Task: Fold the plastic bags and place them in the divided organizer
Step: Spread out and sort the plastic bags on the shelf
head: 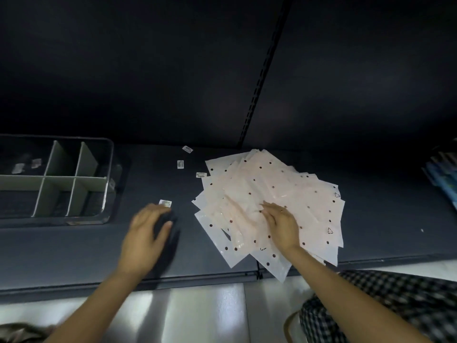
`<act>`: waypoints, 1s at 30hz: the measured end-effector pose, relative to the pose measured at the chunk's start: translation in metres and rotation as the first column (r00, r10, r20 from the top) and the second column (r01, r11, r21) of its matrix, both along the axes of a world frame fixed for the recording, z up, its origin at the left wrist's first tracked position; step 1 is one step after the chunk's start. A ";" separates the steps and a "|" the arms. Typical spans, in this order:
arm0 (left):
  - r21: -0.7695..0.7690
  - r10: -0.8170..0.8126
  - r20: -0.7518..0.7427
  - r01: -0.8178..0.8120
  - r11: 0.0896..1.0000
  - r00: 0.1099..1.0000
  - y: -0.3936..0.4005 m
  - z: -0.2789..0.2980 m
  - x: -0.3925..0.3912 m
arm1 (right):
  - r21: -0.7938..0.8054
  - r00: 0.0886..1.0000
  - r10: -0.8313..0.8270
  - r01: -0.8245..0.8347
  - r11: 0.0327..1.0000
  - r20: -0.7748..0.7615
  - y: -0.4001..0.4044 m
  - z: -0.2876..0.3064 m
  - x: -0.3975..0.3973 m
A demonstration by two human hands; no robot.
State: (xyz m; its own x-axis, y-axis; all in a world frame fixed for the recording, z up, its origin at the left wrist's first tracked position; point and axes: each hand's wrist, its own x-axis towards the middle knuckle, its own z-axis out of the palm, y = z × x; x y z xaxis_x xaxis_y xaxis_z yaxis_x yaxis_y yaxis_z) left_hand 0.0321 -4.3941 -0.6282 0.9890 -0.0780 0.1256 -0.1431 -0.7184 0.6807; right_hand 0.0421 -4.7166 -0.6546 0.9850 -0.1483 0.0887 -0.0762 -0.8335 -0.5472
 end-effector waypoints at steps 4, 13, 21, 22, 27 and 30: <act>-0.628 -0.132 -0.523 -0.275 0.728 0.842 -0.047 0.019 -0.008 | 0.029 0.956 0.267 -0.273 0.962 0.123 0.072 0.022 -0.016; -0.363 -0.237 -0.636 -0.014 0.932 0.734 0.000 0.038 0.014 | 0.236 0.892 0.434 -0.397 0.887 -0.127 0.122 0.031 -0.012; 0.175 -0.112 -0.511 0.230 0.957 0.852 0.029 0.074 0.053 | 0.611 0.823 0.493 -0.242 0.753 -0.282 0.135 0.033 0.015; 0.298 0.059 -0.271 0.026 0.954 0.961 0.028 0.072 0.052 | 0.619 0.861 0.418 -0.164 0.768 -0.290 0.142 0.031 0.019; 0.368 0.011 0.022 -0.019 0.930 1.000 0.000 0.030 0.022 | 0.523 0.917 0.133 0.092 0.847 -0.376 0.161 0.019 0.051; 0.452 -0.098 -0.399 0.289 0.844 0.912 -0.010 -0.018 -0.006 | 0.430 0.939 0.064 0.094 0.898 -0.337 0.145 0.013 0.058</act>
